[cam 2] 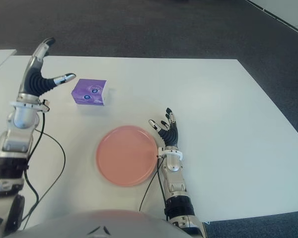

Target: Put the tissue paper into the plate.

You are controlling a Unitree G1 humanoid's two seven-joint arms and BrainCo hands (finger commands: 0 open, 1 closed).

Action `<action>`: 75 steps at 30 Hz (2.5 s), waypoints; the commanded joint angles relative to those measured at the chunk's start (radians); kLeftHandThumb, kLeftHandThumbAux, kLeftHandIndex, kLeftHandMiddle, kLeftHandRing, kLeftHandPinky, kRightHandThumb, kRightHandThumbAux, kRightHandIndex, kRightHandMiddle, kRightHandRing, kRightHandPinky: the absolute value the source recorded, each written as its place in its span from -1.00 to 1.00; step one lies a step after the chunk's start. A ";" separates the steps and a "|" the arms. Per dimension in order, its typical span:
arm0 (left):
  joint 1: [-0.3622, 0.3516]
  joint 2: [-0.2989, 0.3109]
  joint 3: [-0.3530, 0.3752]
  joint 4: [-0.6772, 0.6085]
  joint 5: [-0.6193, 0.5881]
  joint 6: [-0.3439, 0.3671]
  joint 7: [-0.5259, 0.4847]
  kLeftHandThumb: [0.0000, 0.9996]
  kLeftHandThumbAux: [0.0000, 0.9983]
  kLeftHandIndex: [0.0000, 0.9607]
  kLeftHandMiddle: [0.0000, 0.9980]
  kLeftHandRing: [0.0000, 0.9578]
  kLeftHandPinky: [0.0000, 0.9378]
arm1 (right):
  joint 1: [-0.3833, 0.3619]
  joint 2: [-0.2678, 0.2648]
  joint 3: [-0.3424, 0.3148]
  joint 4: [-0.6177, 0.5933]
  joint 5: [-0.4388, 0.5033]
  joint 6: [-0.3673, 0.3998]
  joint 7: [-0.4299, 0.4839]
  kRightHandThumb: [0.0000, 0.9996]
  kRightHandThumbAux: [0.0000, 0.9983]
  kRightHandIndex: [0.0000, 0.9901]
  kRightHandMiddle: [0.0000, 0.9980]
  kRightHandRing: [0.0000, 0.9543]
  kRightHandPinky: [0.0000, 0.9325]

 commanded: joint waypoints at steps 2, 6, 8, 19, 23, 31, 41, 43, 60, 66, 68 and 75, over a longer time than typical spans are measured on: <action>-0.088 0.046 -0.056 0.106 0.055 0.002 -0.028 -0.82 -0.11 -1.00 -1.00 -1.00 -1.00 | 0.030 0.008 -0.005 0.072 0.003 0.045 0.001 -0.68 0.34 -0.90 -0.97 -1.00 -0.99; -0.232 0.092 -0.148 0.354 0.136 -0.042 -0.028 -0.85 -0.16 -1.00 -1.00 -1.00 -1.00 | 0.019 0.011 -0.008 0.087 -0.001 0.049 -0.011 -0.69 0.32 -0.90 -0.97 -1.00 -0.99; -0.268 0.104 -0.177 0.423 0.159 -0.055 -0.021 -0.88 -0.20 -1.00 -1.00 -1.00 -1.00 | 0.016 0.011 -0.008 0.092 0.000 0.046 -0.012 -0.69 0.32 -0.90 -0.97 -1.00 -0.99; -0.436 0.134 -0.418 0.771 0.356 -0.130 0.003 -0.92 -0.32 -1.00 -1.00 -1.00 -1.00 | -0.003 0.012 -0.012 0.120 0.005 0.059 -0.018 -0.66 0.29 -0.89 -0.97 -1.00 -1.00; -0.463 0.138 -0.482 0.854 0.386 -0.177 0.006 -0.94 -0.32 -1.00 -1.00 -1.00 -1.00 | -0.008 0.013 -0.013 0.129 0.005 0.057 -0.020 -0.65 0.28 -0.89 -0.97 -1.00 -1.00; -0.506 0.137 -0.612 0.962 0.483 -0.191 0.035 -0.94 -0.26 -1.00 -1.00 -1.00 -1.00 | -0.020 0.011 -0.015 0.159 0.003 0.029 -0.023 -0.65 0.32 -0.89 -0.96 -1.00 -0.98; -0.571 0.116 -0.700 1.040 0.517 -0.171 -0.011 -0.92 -0.25 -1.00 -1.00 -1.00 -1.00 | -0.037 0.007 -0.016 0.192 0.003 0.008 -0.020 -0.68 0.31 -0.88 -0.95 -1.00 -0.98; -0.579 0.108 -0.711 1.056 0.517 -0.163 -0.013 -0.92 -0.24 -1.00 -1.00 -1.00 -1.00 | -0.041 0.008 -0.018 0.198 0.003 0.008 -0.022 -0.68 0.31 -0.88 -0.96 -1.00 -0.98; -0.600 0.043 -0.814 1.170 0.558 -0.060 0.069 -0.93 -0.26 -1.00 -1.00 -1.00 -1.00 | -0.075 0.011 -0.038 0.274 0.021 -0.057 -0.010 -0.65 0.37 -0.88 -0.93 -0.99 -0.95; -0.593 0.023 -0.877 1.191 0.607 -0.004 0.145 -0.92 -0.27 -1.00 -1.00 -1.00 -1.00 | -0.084 0.006 -0.042 0.300 0.015 -0.076 0.000 -0.66 0.39 -0.88 -0.93 -0.98 -0.95; -0.586 0.010 -0.902 1.201 0.621 0.024 0.174 -0.92 -0.26 -1.00 -1.00 -1.00 -1.00 | -0.087 0.002 -0.043 0.310 0.009 -0.086 0.000 -0.70 0.40 -0.89 -0.94 -0.98 -0.94; -0.563 -0.011 -0.911 1.218 0.605 0.043 0.202 -0.92 -0.26 -1.00 -1.00 -1.00 -1.00 | -0.093 -0.004 -0.045 0.329 0.007 -0.105 0.004 -0.72 0.39 -0.89 -0.93 -0.98 -0.93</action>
